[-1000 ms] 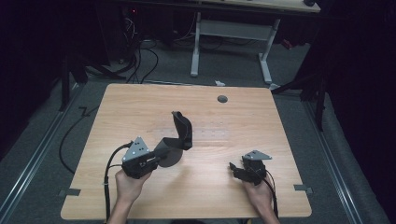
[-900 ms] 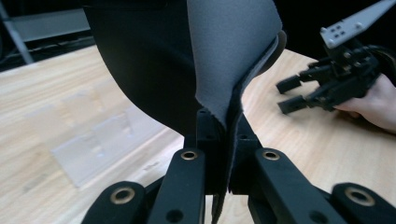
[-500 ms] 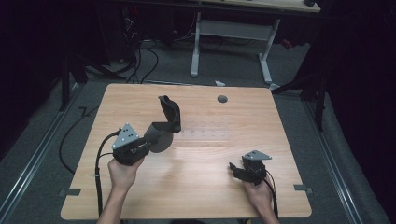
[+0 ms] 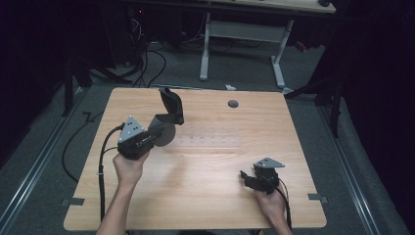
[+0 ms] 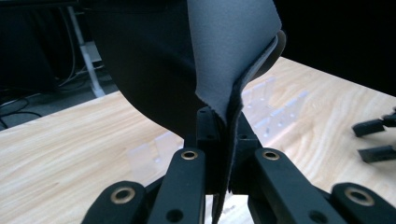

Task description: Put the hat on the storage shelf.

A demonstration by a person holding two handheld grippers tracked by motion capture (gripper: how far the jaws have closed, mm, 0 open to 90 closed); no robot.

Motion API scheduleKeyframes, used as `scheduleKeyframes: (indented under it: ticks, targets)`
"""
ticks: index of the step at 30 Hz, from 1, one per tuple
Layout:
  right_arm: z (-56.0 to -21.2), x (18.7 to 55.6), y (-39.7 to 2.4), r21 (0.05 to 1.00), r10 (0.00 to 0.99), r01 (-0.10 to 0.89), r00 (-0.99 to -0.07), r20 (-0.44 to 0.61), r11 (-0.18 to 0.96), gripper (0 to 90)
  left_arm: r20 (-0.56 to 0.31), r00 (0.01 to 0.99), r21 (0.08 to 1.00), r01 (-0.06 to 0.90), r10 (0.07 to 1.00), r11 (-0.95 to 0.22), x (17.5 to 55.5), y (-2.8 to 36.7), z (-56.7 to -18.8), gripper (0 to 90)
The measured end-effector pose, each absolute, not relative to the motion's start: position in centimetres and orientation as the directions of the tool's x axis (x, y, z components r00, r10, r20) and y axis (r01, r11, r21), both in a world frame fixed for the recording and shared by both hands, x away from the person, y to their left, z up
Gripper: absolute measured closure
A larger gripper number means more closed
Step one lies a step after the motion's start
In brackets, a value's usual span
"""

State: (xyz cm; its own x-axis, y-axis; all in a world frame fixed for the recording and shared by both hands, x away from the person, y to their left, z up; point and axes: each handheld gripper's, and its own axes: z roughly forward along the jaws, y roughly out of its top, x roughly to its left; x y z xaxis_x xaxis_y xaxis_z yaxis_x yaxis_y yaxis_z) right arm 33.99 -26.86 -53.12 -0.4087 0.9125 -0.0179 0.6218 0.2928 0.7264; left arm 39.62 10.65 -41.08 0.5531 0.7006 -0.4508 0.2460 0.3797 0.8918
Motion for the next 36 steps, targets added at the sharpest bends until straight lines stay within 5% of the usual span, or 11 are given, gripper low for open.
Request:
scheduleKeyframes:
  ticks: [36]
  targets:
    - [-53.1,34.0,-26.8,0.726,0.912,0.622,-0.409,-0.017,0.293,36.4,-0.416,0.456,0.909,0.234,0.787,0.345,44.0,8.6,-44.3,86.2]
